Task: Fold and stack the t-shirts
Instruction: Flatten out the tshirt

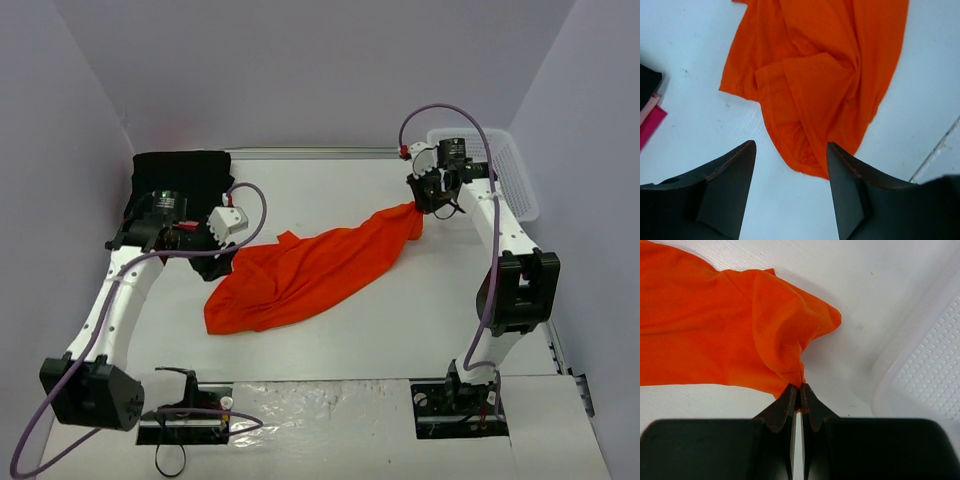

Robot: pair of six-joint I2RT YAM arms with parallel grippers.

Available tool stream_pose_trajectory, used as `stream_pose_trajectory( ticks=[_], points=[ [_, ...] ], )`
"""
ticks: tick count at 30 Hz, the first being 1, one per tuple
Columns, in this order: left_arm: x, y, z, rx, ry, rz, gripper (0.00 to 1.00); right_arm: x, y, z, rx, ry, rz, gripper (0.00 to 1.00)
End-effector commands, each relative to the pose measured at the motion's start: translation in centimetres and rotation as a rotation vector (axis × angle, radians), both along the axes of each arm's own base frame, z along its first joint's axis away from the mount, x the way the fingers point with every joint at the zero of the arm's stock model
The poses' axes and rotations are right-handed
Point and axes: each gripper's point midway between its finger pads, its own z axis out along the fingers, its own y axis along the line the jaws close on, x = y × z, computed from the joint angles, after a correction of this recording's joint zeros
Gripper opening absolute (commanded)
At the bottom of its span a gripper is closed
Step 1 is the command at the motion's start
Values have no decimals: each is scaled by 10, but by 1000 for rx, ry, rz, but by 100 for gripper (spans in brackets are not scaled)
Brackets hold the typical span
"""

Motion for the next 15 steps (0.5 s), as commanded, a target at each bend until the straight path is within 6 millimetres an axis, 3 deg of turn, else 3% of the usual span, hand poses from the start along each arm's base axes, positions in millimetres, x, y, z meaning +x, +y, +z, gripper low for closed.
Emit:
stream_pose_trajectory(
  ticks=[1, 3, 15],
  points=[
    [52, -9, -12, -74, -20, 99, 57, -5, 1, -12, 12, 32, 12, 0],
    [64, -13, -32, -80, 39, 98, 57, -6, 1, -18, 11, 44, 12, 0],
    [119, -14, -101, -22, 99, 105, 50, -10, 2, -49, 17, 106, 13, 0]
  ],
)
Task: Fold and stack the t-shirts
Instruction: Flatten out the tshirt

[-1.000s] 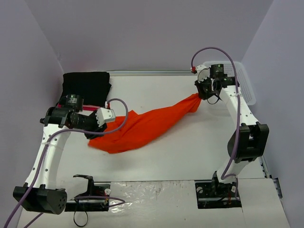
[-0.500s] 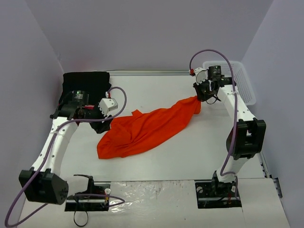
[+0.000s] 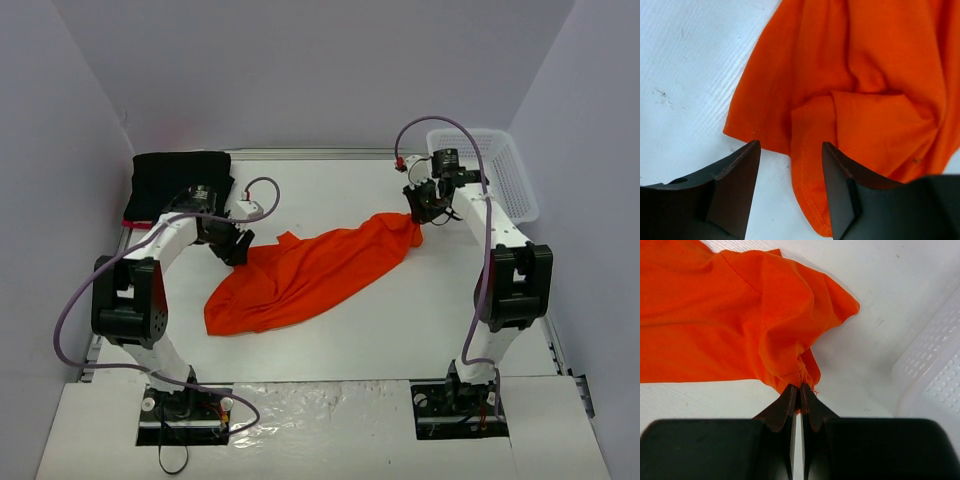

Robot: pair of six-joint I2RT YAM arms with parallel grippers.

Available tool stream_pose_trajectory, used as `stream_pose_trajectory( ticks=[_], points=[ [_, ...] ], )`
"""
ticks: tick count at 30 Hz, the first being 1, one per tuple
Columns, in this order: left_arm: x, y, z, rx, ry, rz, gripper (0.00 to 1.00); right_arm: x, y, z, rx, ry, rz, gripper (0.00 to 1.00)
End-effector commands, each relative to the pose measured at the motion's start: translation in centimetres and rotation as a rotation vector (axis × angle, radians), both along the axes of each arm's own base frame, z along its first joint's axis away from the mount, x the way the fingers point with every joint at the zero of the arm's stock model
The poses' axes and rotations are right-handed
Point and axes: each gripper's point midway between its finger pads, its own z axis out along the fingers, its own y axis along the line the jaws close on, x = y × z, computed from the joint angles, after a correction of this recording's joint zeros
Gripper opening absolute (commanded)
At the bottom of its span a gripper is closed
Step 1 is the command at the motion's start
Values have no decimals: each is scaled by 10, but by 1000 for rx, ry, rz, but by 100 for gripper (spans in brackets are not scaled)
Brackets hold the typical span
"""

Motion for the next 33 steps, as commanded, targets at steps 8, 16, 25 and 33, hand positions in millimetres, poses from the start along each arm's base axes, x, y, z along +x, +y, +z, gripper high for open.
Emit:
stream_pose_trajectory(
  ticks=[8, 16, 25, 33],
  points=[
    [56, 6, -16, 66, -93, 101, 48, -4, -2, -26, 0, 59, 3, 0],
    [53, 5, -37, 92, -52, 71, 39, -5, -3, -30, -11, 67, 2, 0],
    [29, 6, -51, 129, -5, 34, 2, -5, -5, -29, -16, 61, 0, 0],
    [42, 20, 69, 158, -209, 120, 2, 3, -15, 21, -38, -61, -39, 0]
  ],
)
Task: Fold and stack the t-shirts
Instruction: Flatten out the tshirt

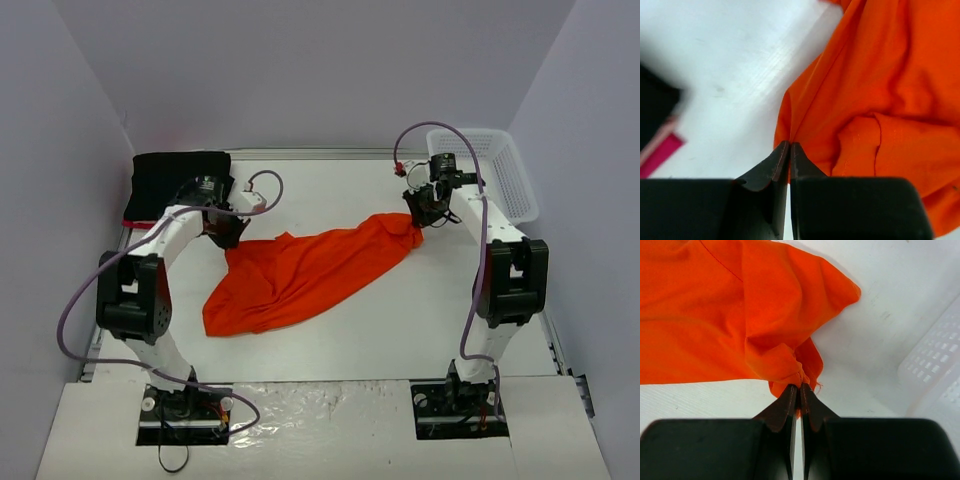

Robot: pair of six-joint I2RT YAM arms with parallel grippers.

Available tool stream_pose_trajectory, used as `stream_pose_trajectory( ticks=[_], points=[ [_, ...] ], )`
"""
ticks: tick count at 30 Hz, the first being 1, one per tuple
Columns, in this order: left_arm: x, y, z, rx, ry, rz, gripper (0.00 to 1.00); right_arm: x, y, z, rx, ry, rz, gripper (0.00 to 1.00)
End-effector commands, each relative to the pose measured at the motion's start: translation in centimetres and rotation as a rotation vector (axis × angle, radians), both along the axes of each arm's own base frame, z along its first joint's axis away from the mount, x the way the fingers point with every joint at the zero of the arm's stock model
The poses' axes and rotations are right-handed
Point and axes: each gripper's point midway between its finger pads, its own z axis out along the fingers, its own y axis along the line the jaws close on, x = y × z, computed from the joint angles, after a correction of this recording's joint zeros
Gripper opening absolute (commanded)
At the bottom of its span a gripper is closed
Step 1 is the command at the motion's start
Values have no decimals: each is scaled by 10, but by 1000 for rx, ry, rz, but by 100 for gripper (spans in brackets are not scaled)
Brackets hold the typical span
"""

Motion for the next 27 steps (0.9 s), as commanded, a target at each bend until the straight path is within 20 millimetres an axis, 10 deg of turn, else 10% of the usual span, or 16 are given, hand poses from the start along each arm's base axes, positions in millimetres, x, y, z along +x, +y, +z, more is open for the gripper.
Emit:
stream_pose_trajectory(
  ticks=[1, 9, 20, 27],
  points=[
    [15, 8, 115, 6, -235, 48, 2, 3, -14, 62, -18, -138, -36, 0],
    [-22, 20, 212, 16, -403, 72, 2, -2, -25, 147, -27, -329, -60, 0],
    [-54, 40, 231, 71, -485, 133, 2, -17, -29, 188, -34, -430, -65, 0],
    [-54, 59, 289, 65, -692, 278, 2, -25, -44, 220, -73, -516, -109, 0]
  ],
)
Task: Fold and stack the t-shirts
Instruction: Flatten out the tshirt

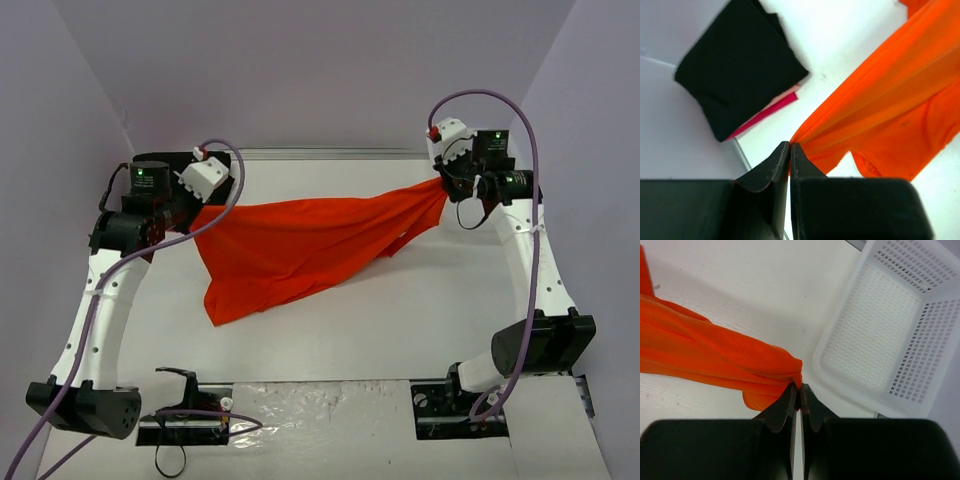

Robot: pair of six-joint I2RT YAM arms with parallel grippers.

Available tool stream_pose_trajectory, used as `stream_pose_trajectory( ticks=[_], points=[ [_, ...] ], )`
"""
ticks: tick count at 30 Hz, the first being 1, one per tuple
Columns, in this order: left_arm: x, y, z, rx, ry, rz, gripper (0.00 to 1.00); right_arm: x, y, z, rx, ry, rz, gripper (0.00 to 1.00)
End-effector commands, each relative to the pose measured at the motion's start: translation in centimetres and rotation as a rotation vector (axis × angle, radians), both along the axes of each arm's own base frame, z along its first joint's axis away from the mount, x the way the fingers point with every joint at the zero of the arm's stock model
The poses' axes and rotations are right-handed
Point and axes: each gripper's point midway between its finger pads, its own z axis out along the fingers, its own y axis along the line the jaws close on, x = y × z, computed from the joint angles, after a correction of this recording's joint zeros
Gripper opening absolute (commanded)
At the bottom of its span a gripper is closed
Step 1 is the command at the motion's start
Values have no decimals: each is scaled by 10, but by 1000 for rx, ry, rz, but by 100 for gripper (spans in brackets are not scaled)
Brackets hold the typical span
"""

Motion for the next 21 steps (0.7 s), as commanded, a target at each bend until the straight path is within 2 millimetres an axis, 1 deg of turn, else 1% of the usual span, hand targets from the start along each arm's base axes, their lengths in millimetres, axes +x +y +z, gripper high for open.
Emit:
stream_pose_trajectory(
  ticks=[1, 3, 4, 6, 7, 9, 11, 12, 13, 14, 17, 18, 19, 20, 21],
  points=[
    [-1, 17, 70, -30, -246, 119, 2, -7, -18, 51, -34, -132, -56, 0],
    [-5, 21, 88, -54, -300, 157, 2, -7, -21, 59, -31, -153, -72, 0],
    [-7, 22, 100, -69, -330, 163, 2, -6, -22, 69, -30, -176, -80, 0],
    [-11, 19, 113, -104, -356, 165, 2, -6, -24, 83, -25, -207, -94, 0],
    [-15, 19, 126, -120, -391, 163, 2, -7, -23, 89, -21, -221, -94, 0],
    [-21, 17, 138, -150, -424, 161, 2, -12, -22, 110, -7, -272, -100, 0],
    [-30, 17, 152, -168, -467, 157, 2, -20, -22, 121, 2, -301, -99, 0],
    [-33, 18, 156, -179, -479, 162, 2, -28, -20, 132, 14, -330, -97, 0],
    [-40, 19, 161, -183, -498, 161, 2, -33, -21, 137, 17, -345, -98, 0],
    [-43, 19, 164, -186, -507, 162, 2, -44, -20, 147, 24, -375, -96, 0],
    [-61, 21, 177, -212, -561, 163, 2, -64, -18, 160, 45, -415, -98, 0],
    [-66, 20, 181, -223, -577, 157, 2, -79, -18, 167, 52, -443, -99, 0],
    [-73, 20, 186, -233, -592, 150, 2, -87, -17, 171, 61, -460, -97, 0],
    [-76, 20, 189, -244, -592, 152, 2, -95, -18, 176, 66, -479, -100, 0],
    [-81, 20, 196, -253, -607, 151, 2, -109, -19, 187, 73, -520, -105, 0]
  ],
)
